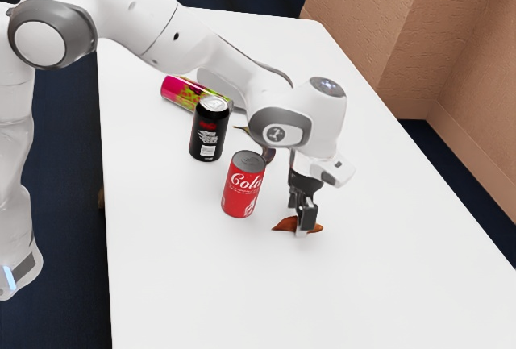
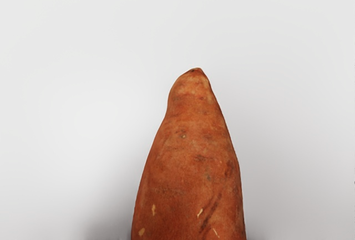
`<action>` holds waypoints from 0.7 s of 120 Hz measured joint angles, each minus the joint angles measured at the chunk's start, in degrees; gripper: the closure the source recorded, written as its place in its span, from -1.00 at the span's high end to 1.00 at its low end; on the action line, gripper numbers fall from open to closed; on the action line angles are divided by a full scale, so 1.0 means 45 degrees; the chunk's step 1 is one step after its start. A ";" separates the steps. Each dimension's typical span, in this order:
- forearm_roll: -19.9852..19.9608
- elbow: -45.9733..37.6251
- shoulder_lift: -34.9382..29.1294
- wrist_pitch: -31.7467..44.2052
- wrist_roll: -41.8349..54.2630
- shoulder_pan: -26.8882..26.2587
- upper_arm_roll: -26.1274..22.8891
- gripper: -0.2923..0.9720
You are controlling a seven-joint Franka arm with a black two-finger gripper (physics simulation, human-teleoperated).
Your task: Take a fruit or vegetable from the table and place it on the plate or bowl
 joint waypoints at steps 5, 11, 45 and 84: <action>-0.0002 -0.0015 -0.0006 0.0030 -0.0007 -0.0006 -0.0001 0.54; -0.0003 -0.0021 -0.0011 0.0058 -0.0014 -0.0010 -0.0002 0.54; -0.0005 -0.0028 0.0012 0.0142 -0.0048 -0.0016 -0.0094 0.53; 0.0004 -0.0164 0.0009 0.0166 -0.0284 0.0000 -0.0139 -0.21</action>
